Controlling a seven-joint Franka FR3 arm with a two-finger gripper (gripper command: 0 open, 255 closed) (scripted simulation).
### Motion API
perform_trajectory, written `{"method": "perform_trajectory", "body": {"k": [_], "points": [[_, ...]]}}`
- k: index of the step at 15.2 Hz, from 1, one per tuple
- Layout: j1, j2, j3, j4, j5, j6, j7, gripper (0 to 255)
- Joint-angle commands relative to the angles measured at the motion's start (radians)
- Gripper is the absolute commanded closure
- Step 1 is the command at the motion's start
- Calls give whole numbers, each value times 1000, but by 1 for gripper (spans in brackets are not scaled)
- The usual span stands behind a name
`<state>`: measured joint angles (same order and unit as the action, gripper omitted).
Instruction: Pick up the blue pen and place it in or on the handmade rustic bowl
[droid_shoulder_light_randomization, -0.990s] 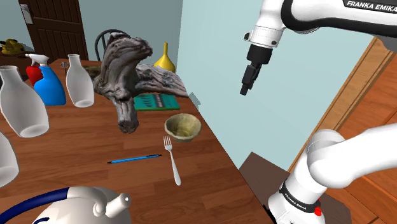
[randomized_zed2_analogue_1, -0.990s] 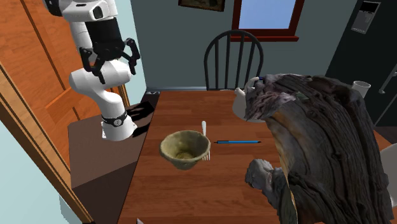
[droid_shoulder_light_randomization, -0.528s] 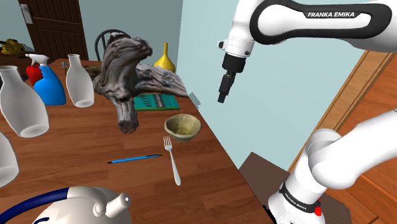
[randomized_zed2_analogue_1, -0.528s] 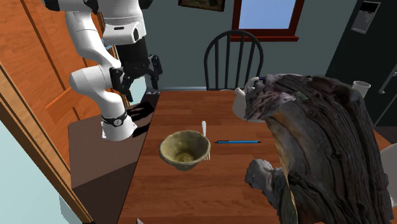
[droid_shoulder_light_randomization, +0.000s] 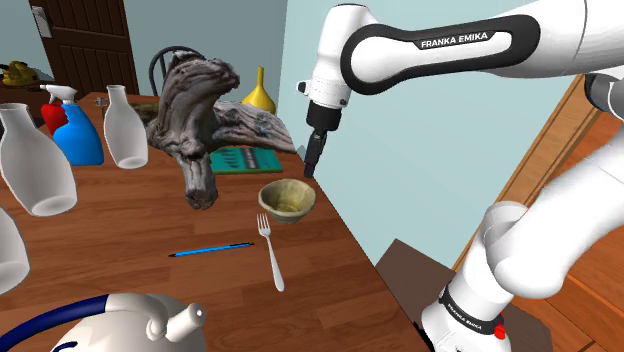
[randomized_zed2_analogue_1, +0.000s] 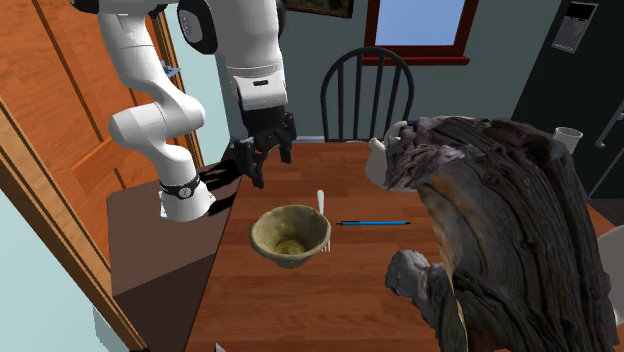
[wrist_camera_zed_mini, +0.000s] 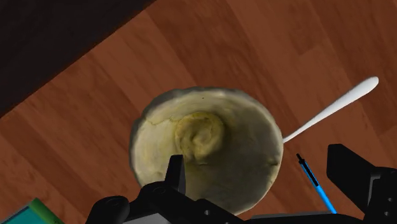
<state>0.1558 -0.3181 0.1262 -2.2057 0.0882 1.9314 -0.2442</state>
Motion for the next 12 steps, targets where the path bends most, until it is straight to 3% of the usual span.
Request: {"method": "perform_trajectory", "body": {"k": [1,12], "points": [[16,63,17,30,0,37,-16,0],[98,405,105,248,-49,174,-83,0]]}}
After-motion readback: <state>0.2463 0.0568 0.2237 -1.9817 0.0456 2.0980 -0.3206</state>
